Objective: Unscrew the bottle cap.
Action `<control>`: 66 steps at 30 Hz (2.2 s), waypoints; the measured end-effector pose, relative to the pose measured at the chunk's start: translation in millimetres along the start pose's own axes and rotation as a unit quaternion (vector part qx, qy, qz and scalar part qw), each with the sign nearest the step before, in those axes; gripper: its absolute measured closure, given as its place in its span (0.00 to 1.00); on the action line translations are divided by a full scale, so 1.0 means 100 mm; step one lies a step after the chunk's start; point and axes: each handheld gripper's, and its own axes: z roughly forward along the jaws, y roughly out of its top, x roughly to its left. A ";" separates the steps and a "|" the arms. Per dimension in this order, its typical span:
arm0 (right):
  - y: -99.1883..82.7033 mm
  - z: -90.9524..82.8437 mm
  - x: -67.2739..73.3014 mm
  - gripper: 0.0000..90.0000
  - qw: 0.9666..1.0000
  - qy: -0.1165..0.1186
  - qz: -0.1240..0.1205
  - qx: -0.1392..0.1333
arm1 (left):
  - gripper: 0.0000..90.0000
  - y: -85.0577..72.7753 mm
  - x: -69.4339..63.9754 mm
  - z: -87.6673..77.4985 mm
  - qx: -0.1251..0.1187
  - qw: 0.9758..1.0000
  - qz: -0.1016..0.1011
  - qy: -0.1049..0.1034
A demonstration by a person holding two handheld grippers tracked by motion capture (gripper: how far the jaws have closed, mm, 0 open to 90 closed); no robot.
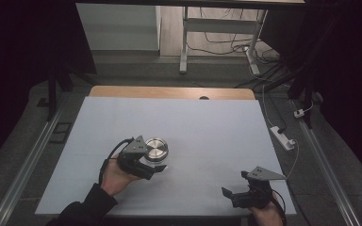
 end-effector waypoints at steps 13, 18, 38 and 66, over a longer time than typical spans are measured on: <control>0.21 -0.02 0.17 0.00 0.999 0.029 -0.032 -0.026 | 0.17 -0.03 -0.05 0.00 -0.001 1.000 0.002 0.003; 0.32 0.00 0.24 0.00 0.997 0.048 -0.052 -0.029 | 0.17 -0.05 -0.08 0.00 -0.004 1.000 0.003 0.004; 0.89 0.34 0.60 0.00 0.987 0.111 -0.108 -0.036 | 0.17 -0.08 -0.13 0.00 -0.002 1.000 0.005 0.013; 1.49 1.05 1.21 0.00 0.978 0.150 -0.144 0.003 | 0.17 -0.05 -0.18 0.08 0.013 1.000 0.003 0.010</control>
